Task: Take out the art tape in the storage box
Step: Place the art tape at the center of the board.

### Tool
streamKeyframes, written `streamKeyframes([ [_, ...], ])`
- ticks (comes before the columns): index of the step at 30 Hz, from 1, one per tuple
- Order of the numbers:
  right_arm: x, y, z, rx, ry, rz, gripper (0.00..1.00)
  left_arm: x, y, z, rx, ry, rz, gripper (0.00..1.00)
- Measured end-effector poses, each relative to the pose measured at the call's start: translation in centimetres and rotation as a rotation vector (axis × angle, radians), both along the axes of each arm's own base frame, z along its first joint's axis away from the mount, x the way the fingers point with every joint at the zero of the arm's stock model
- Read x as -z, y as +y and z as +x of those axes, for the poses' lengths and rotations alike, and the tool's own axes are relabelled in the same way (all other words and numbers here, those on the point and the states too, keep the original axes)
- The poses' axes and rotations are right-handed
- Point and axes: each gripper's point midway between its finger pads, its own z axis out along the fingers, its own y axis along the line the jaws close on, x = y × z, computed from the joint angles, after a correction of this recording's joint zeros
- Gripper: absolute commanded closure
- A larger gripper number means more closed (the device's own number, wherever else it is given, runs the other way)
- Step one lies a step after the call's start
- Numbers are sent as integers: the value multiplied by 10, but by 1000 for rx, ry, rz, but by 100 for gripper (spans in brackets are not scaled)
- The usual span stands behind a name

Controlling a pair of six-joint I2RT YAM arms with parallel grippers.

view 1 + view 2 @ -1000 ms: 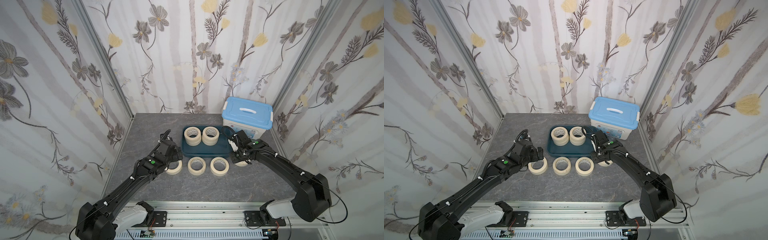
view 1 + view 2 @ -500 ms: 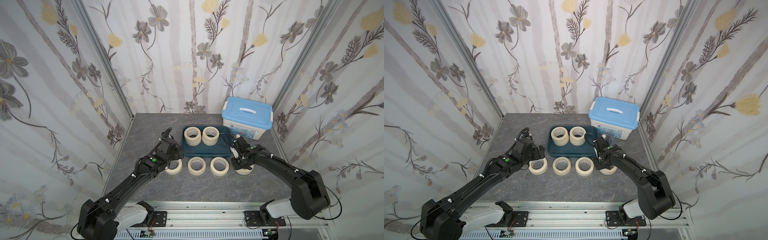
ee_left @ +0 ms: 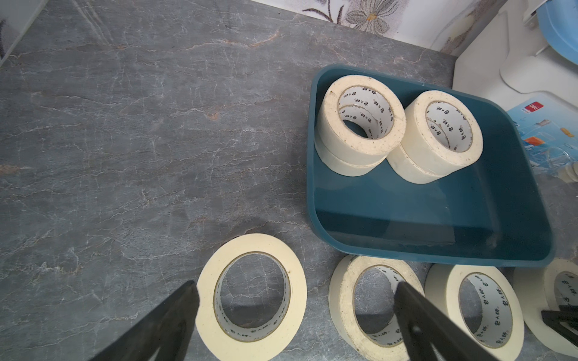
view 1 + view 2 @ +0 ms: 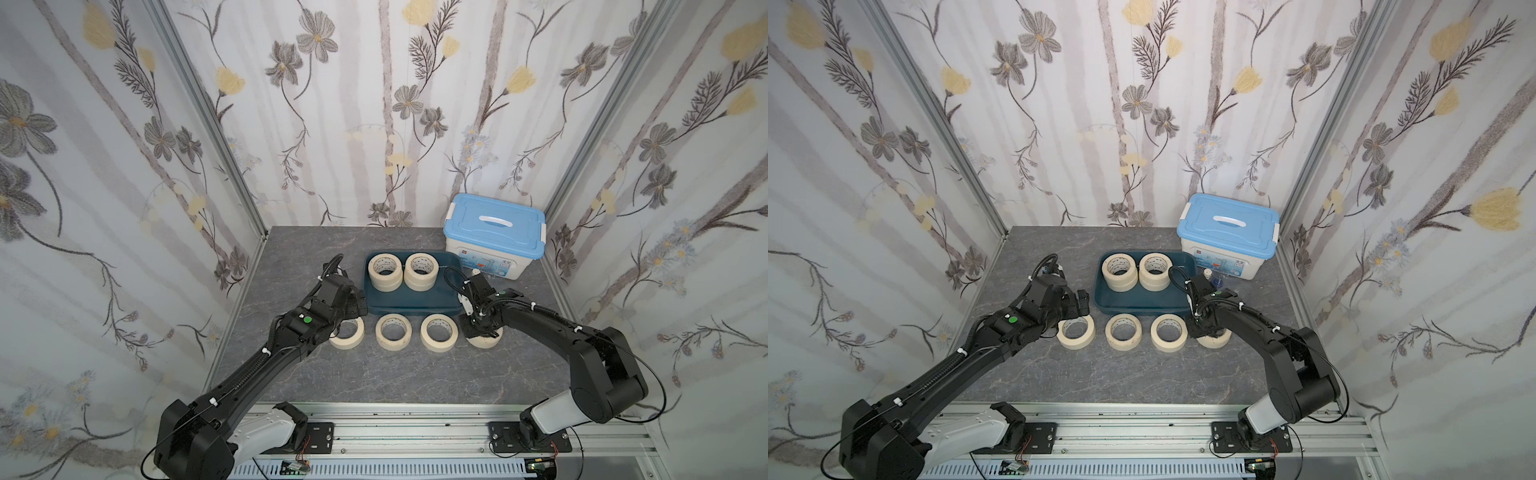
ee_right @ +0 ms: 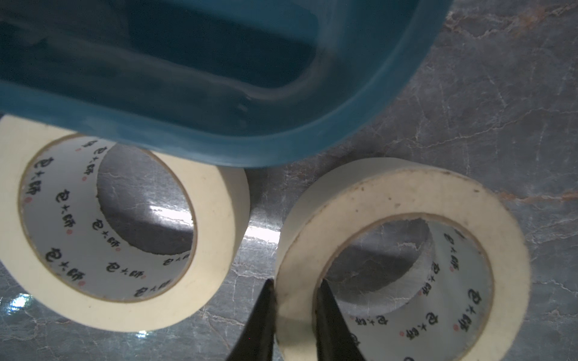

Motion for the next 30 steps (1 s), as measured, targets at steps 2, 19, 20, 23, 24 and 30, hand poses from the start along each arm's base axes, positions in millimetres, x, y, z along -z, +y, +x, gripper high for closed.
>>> streamKeyframes([
  [2, 1, -1, 0, 2, 4, -2, 81, 0, 0, 0, 0, 1, 0, 0],
  [19, 10, 2, 4, 2, 7, 8, 79, 0, 0, 0, 0, 1, 1, 0],
  [20, 10, 2, 5, 2, 7, 8, 79, 0, 0, 0, 0, 0, 0, 0],
  [23, 11, 2, 5, 3, 8, 8, 73, -1, 0, 0, 0, -1, 0, 0],
  [24, 11, 2, 5, 3, 8, 8, 72, -1, 0, 0, 0, 0, 0, 0],
  [30, 10, 2, 5, -1, 5, 8, 68, -1, 0, 0, -1, -1, 0, 0],
])
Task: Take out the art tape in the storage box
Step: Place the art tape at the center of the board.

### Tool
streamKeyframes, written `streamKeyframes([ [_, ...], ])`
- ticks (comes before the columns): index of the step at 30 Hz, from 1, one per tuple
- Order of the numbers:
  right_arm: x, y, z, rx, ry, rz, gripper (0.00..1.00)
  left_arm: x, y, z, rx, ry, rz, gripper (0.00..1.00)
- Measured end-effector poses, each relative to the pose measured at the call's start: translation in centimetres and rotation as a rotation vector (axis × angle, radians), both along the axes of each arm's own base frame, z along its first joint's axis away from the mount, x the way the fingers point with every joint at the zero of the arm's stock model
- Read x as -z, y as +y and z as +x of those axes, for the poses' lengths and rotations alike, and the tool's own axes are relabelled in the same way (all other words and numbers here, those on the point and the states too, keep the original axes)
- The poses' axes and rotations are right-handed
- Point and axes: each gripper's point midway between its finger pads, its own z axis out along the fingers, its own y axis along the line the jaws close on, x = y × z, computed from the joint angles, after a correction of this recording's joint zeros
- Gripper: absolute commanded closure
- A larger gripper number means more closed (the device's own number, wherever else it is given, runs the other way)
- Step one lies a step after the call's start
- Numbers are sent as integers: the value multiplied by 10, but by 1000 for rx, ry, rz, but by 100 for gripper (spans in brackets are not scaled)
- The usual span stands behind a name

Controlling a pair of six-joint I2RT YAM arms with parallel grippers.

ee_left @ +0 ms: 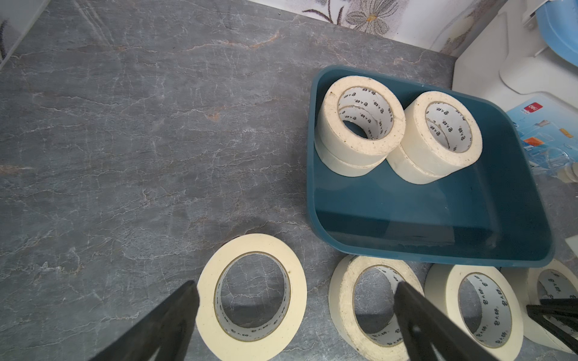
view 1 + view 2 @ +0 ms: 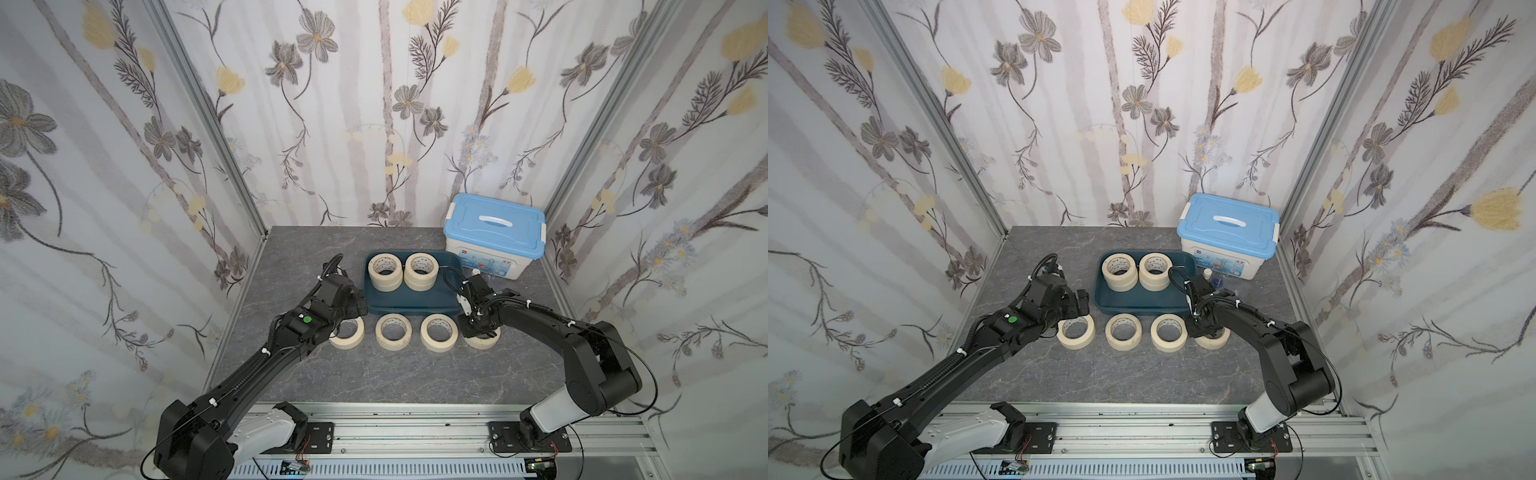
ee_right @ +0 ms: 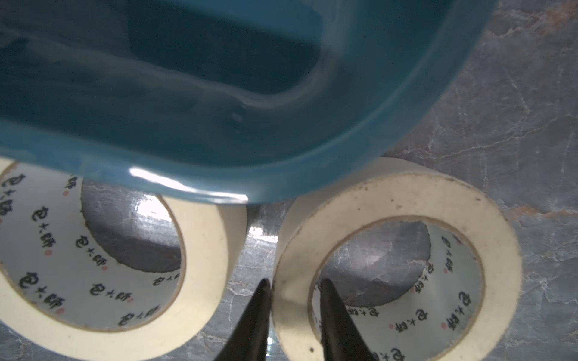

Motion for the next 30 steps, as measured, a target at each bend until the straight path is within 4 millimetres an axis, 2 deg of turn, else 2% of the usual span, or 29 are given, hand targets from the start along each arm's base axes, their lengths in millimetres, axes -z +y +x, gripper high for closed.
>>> streamKeyframes([
  [10, -12, 1, 1, 0, -37, 19, 66, -1, -2, 1, 5, 1, -5, 0],
  [16, -23, 2, 2, -1, -66, 39, 63, -9, -10, 9, 28, -7, -5, 0],
  [25, -47, 2, 4, 3, -138, 70, 56, -33, -35, 33, 129, -23, 6, 7],
  [30, -62, 1, 3, 7, -179, 92, 51, -35, -55, 50, 204, 11, 28, 11],
])
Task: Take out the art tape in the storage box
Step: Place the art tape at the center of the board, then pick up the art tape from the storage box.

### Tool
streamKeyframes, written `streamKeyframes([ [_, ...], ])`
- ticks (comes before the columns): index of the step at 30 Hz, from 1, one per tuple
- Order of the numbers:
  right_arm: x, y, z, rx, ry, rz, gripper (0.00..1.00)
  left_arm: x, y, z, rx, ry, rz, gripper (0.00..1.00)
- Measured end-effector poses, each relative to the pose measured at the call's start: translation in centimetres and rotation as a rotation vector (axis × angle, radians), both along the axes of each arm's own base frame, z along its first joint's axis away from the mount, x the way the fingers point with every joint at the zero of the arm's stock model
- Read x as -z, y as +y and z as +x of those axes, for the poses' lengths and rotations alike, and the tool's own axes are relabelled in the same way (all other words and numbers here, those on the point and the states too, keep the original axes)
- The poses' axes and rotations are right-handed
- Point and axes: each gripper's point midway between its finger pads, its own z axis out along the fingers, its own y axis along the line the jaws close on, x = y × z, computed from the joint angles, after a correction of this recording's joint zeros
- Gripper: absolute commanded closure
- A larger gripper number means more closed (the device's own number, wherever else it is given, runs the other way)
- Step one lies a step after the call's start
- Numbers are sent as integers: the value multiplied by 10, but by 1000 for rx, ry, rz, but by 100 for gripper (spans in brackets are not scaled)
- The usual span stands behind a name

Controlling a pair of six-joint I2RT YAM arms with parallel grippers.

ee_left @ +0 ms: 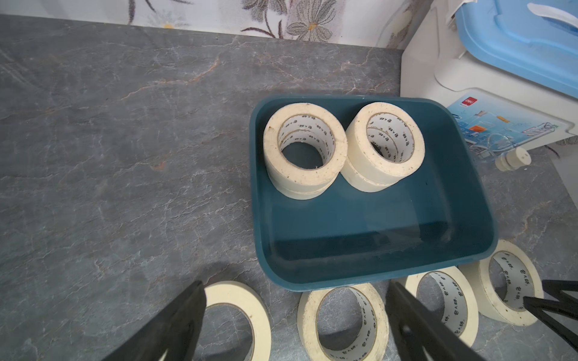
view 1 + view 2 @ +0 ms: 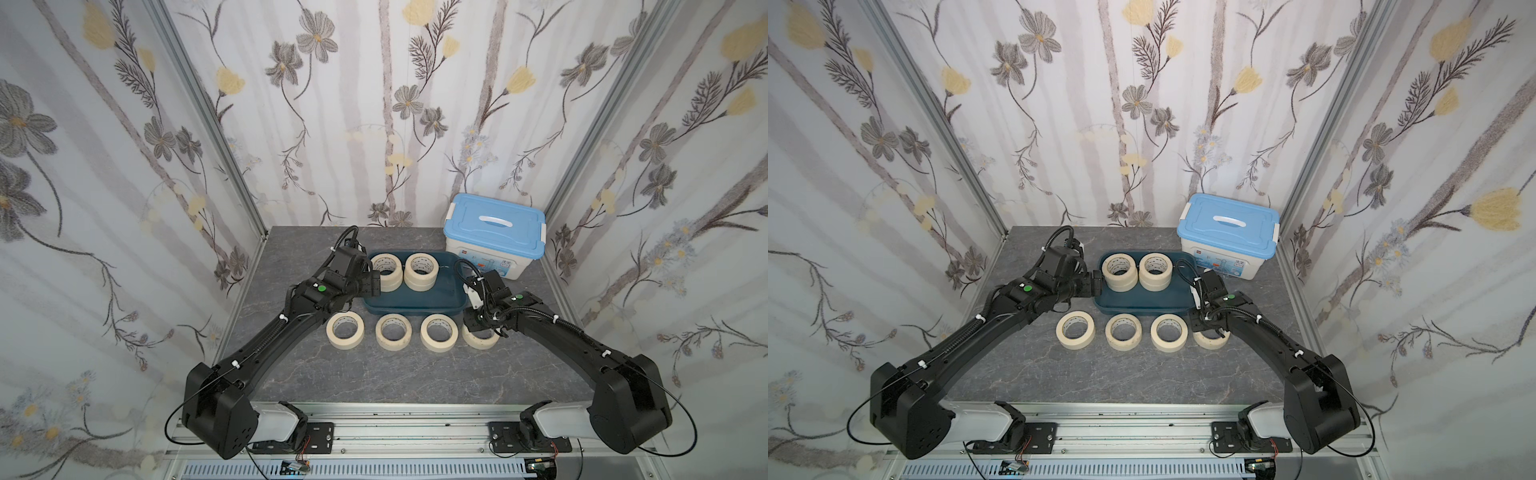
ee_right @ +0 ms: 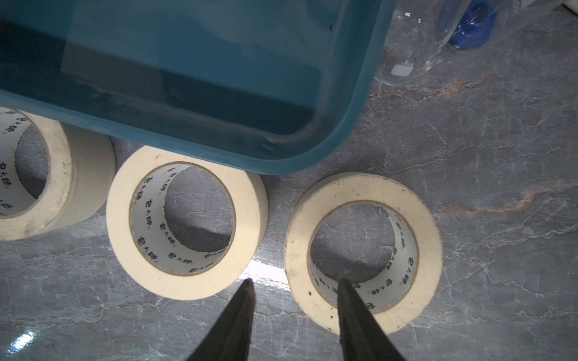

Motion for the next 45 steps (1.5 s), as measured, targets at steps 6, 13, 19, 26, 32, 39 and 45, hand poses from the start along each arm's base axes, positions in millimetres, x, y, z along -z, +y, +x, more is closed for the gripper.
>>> streamKeyframes([
  [6, -18, 1, -1, -3, -52, 34, 47, 5, -27, 26, 81, 57, 33, 20],
  [13, -15, -5, -14, 0, -39, 41, 39, 18, -52, 57, 148, 142, 93, 22],
  [19, -13, -11, -21, 12, -31, 39, 29, 40, -73, 74, 197, 228, 109, 26],
  [26, -17, -16, -27, 24, -54, 49, 17, 62, -87, 88, 239, 287, 134, 29],
  [32, -18, -20, -30, 33, -58, 54, 6, 77, -94, 97, 255, 320, 158, 31],
  [39, -19, -19, -34, 34, -54, 77, 0, 94, -101, 107, 274, 345, 179, 34],
  [45, -20, -21, -35, 38, -59, 82, 0, 107, -106, 113, 279, 367, 187, 38],
])
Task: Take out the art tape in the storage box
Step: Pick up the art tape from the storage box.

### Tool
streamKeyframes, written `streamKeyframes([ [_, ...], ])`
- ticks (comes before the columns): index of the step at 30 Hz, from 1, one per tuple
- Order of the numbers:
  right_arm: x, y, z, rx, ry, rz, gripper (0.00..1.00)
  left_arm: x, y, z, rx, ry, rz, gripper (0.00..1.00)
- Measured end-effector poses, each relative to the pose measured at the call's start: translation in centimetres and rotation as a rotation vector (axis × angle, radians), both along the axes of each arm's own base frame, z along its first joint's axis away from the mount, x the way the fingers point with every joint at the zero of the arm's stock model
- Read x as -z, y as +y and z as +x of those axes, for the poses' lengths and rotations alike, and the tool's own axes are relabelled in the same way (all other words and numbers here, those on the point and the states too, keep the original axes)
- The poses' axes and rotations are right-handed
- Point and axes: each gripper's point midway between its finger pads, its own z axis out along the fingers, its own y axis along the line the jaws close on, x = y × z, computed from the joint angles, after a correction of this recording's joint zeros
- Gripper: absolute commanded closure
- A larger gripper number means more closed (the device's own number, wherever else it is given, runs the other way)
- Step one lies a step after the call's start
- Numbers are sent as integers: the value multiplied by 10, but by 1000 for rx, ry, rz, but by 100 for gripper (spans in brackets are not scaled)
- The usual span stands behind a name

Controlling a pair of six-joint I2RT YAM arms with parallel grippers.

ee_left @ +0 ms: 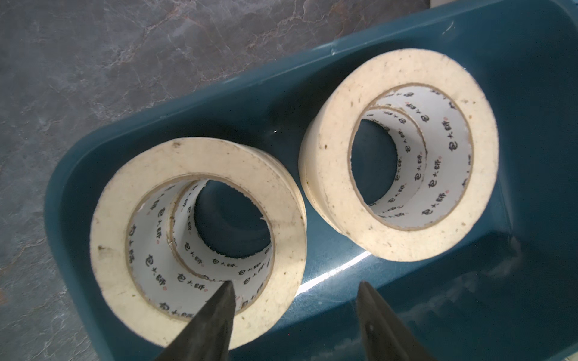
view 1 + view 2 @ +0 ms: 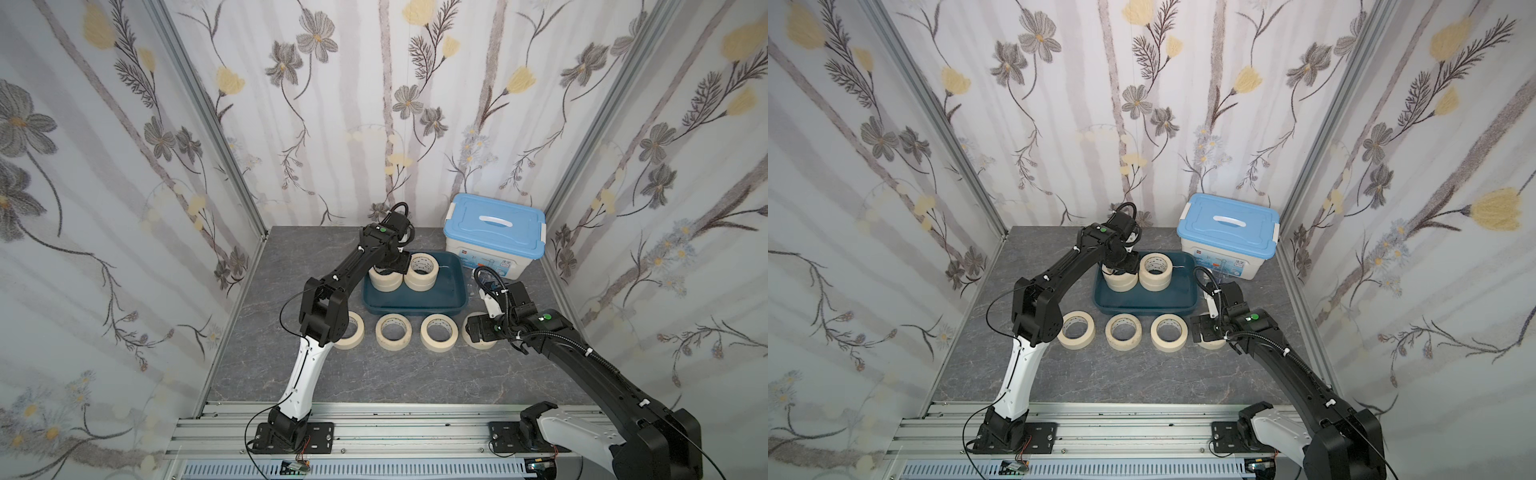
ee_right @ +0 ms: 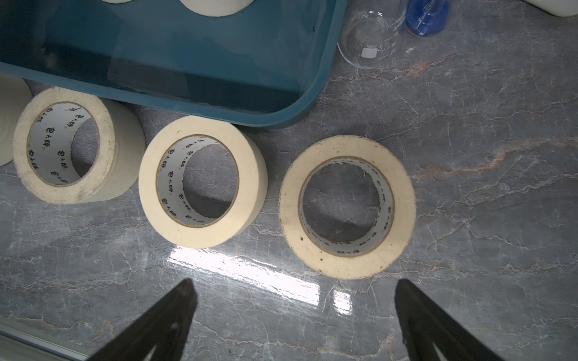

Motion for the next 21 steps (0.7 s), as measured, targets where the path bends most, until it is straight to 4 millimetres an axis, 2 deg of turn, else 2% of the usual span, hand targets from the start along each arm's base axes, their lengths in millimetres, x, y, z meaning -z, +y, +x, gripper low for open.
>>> streamKeyframes([
  [3, 1, -1, -1, 1, 4, 1, 0, 6, -2, 3, 0, 7, 5, 40],
  [7, 1, -1, -2, 2, 3, 2, 0, 15, -4, 7, 1, 16, 12, 52],
  [12, 2, -2, -2, 3, 6, 1, 0, 26, -4, 10, 3, 30, 34, 59],
  [21, 3, -2, -3, 3, 9, 0, 0, 33, -1, 11, 9, 34, 57, 75],
])
